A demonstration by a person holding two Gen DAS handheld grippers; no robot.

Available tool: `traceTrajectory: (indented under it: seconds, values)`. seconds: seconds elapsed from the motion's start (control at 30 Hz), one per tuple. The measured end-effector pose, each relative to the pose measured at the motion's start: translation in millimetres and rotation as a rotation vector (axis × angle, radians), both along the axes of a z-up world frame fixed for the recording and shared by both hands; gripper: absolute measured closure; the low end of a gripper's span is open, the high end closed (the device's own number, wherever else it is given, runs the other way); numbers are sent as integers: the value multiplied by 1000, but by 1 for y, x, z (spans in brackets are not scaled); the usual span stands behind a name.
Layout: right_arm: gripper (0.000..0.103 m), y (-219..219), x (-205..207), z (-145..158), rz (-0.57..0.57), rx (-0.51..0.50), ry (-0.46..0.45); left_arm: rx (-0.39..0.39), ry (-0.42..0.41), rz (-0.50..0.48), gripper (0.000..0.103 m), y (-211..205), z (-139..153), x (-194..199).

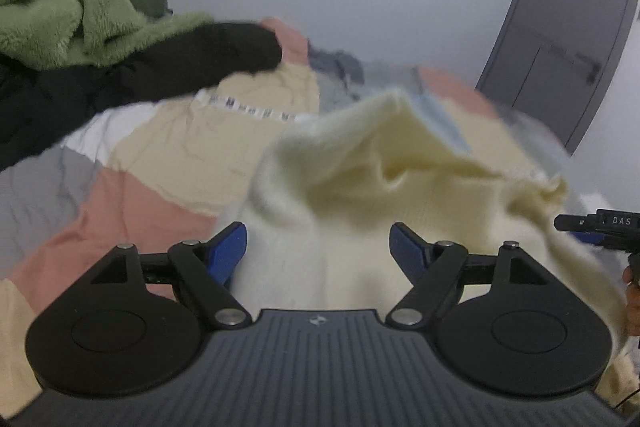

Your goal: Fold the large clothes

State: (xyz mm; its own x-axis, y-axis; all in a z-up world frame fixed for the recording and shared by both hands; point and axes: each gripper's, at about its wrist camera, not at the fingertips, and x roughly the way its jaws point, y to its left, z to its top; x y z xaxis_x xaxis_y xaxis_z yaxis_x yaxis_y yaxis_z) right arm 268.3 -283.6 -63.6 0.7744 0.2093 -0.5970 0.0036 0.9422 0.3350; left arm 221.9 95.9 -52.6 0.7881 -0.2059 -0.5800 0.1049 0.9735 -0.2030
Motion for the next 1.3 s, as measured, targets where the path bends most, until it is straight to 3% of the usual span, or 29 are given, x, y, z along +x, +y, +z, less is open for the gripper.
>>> traceTrajectory:
  seconds: [0.13,0.23,0.33,0.37,0.43,0.63,0.7,0.83,1.03,1.3]
  values:
    - [42,18,13,-12,35,-143,26,72,37,20,23,-6,-17,15]
    - [56,25,24,-19,31,-234,40,112,66,40,34,-8,-28,23]
    - [77,24,32,-27,18,-294,37,141,60,73,60,-8,-27,27]
    - [84,21,33,-27,2,-294,34,146,53,83,73,-6,-26,27]
    - [91,11,30,-20,-36,-262,0,120,15,102,81,0,-21,22]
    - [92,-18,10,12,-95,-159,-168,-76,-148,136,85,24,9,4]
    - [92,-23,10,15,-115,-147,-183,-70,-167,159,90,26,14,7]
    - [92,-24,24,1,-139,-173,-141,-60,-102,232,95,39,2,23]
    - [92,-19,53,-39,-117,-198,7,-38,-5,236,95,43,-17,42]
    - [88,-14,48,-37,-108,-217,-8,-56,-15,210,93,46,-20,39]
